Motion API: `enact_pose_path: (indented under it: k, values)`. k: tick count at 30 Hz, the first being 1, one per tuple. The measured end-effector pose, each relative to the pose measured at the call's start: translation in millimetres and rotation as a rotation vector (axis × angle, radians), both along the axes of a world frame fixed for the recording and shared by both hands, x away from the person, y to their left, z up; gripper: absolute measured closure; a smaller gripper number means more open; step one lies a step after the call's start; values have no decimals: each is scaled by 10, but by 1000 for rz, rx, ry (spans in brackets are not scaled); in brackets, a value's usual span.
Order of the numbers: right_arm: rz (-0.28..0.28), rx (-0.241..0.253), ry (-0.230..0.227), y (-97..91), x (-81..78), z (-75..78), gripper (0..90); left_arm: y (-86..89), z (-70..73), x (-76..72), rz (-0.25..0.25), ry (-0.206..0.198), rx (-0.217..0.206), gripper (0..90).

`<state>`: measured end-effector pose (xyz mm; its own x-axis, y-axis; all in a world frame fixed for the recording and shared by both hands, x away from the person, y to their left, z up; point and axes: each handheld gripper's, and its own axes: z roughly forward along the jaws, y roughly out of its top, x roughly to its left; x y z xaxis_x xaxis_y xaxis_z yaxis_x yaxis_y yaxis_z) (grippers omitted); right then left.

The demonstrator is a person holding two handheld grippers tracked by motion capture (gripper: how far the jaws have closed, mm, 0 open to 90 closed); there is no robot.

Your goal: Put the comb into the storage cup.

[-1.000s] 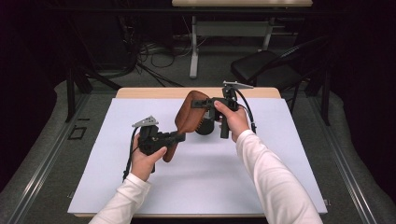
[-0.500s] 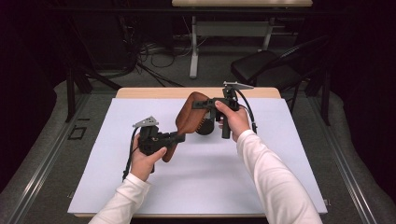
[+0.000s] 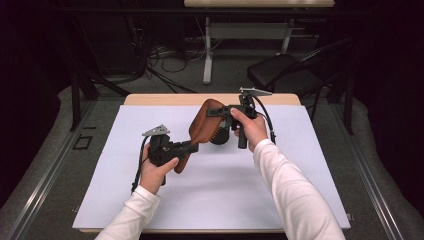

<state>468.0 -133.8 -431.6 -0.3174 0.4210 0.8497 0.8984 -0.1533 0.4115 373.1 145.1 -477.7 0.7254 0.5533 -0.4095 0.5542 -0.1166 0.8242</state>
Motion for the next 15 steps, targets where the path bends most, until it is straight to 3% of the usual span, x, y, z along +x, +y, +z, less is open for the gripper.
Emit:
enact_pose_path:
  k: [15]
  values:
    - [-9, 8, 22, -5, 4, -13, 513, 4, -8, 6, 5, 3, -4, 646]
